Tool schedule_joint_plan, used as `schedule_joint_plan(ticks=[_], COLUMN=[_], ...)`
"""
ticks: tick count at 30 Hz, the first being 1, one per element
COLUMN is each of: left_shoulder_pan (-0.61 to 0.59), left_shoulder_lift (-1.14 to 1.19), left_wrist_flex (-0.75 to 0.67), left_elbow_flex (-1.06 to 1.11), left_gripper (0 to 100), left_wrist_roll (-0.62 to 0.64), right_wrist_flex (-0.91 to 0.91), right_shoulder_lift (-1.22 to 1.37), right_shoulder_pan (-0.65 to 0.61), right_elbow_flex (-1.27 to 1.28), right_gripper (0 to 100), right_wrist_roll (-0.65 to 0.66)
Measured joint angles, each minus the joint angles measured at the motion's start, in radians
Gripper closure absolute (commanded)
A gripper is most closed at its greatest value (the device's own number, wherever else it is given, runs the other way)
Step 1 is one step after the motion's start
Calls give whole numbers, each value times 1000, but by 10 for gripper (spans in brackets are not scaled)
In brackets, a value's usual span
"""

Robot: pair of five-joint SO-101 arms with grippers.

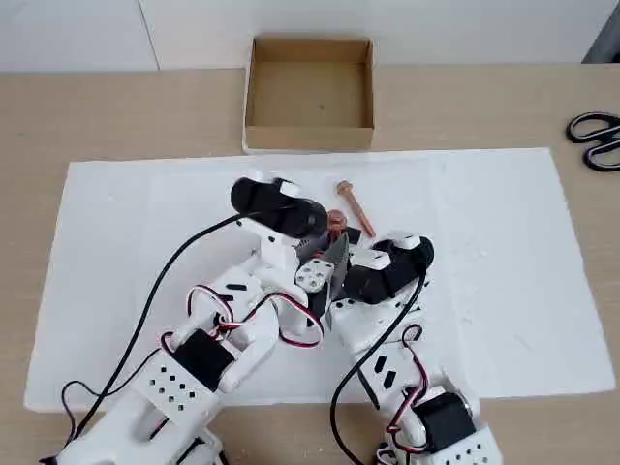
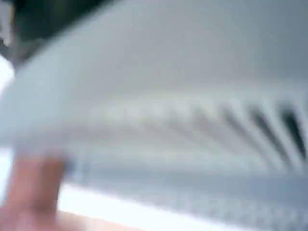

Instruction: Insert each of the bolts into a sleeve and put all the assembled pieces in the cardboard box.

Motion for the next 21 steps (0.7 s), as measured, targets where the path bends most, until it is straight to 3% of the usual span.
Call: schedule_joint_plan(ticks=[9,16,21], left_shoulder_pan=[5,-2,-9], left_shoulder_lift=[0,0,0], left_wrist_flex=[23,31,41], left_elbow_flex=[-2,-2,0], left_gripper=[991,832,826], left_wrist_roll=[0,0,0], right_wrist_flex=[0,0,0], right_shoulder_lift=[0,0,2], right_shoulder_pan=[-2,0,8], right_elbow_flex=[0,0,0], right_gripper=[995,995,995], right_wrist_roll=[0,0,-2])
